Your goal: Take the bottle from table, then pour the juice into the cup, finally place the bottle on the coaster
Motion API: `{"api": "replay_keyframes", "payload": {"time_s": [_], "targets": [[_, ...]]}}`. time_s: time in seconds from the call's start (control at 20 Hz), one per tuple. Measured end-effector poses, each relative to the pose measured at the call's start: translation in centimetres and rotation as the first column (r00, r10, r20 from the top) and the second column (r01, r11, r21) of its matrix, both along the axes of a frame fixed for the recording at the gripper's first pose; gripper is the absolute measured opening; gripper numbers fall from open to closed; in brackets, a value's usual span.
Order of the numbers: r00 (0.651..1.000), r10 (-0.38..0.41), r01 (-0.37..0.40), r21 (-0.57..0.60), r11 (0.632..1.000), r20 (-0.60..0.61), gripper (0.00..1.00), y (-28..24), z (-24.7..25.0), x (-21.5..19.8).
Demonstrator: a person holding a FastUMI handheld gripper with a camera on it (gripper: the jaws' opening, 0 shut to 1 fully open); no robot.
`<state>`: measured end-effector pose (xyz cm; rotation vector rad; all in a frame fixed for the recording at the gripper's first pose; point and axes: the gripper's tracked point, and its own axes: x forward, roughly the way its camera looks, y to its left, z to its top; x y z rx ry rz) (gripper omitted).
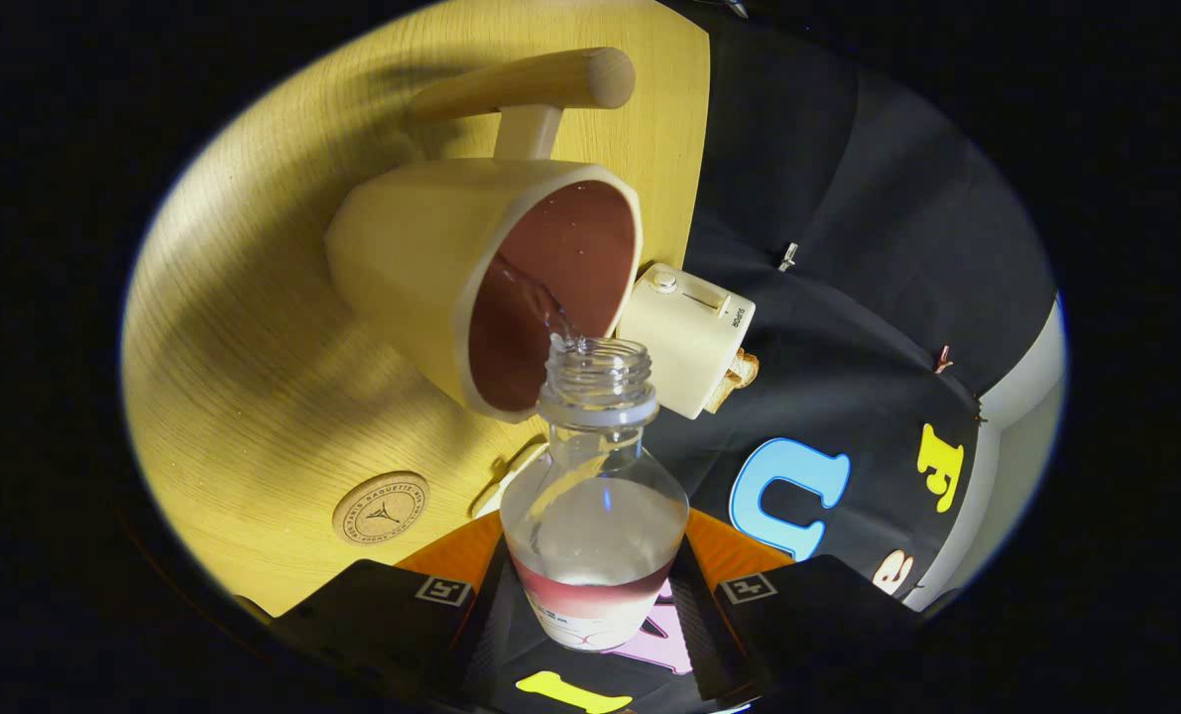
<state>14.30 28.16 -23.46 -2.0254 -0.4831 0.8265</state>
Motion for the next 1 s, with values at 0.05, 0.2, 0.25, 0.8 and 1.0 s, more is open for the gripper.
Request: {"api": "replay_keyframes", "payload": {"time_s": [0.05,0.2,0.25,0.8,1.0], "targets": [[1.000,0.006,-0.006,-0.003,1.000,0.005,0.75,0.2,0.1,-0.1],[0.999,0.024,-0.024,-0.014,1.000,0.020,0.75,0.6,0.6,-0.3],[0.999,0.033,-0.033,-0.019,0.999,0.028,0.75,1.0,0.8,-0.2],[0.995,0.077,-0.072,-0.073,0.995,0.066,0.75,1.4,1.3,-0.7],[0.993,0.092,-0.084,-0.097,0.992,0.078,0.75,1.5,1.3,-0.7]]}}
